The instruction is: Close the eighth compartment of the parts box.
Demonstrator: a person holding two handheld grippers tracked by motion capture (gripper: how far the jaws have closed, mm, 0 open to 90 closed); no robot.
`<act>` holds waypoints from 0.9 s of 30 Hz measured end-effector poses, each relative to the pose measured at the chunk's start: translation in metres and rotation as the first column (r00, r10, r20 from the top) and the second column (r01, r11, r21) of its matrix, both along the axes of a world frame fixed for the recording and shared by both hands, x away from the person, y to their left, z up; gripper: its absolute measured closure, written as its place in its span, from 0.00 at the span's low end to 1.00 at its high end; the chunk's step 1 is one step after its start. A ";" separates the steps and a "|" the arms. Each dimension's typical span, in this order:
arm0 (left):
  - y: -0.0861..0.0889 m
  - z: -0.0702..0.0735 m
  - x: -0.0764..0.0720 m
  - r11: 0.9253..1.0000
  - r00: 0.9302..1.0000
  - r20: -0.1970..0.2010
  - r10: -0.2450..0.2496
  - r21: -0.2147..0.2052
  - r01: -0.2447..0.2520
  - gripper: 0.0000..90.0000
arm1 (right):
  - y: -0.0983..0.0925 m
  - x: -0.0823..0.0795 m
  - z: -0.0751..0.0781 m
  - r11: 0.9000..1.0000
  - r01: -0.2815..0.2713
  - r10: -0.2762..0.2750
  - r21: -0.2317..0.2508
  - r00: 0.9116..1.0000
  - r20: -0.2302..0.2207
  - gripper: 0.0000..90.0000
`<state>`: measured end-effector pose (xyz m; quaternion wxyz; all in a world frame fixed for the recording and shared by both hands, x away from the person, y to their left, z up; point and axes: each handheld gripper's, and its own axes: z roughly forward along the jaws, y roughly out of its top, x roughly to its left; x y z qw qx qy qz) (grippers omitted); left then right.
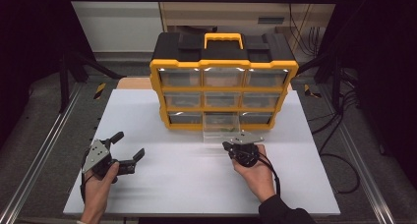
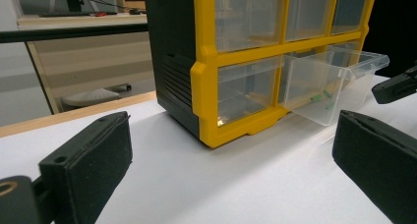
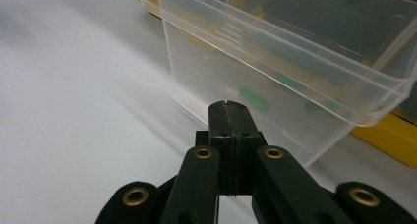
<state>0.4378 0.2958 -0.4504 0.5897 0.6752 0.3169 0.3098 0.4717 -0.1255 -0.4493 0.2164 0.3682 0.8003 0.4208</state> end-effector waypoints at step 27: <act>0.000 0.000 0.001 1.000 1.000 -0.003 -0.003 0.000 0.003 0.01 | 0.009 0.022 -0.002 1.000 0.029 -0.029 -0.007 0.999 0.019 1.00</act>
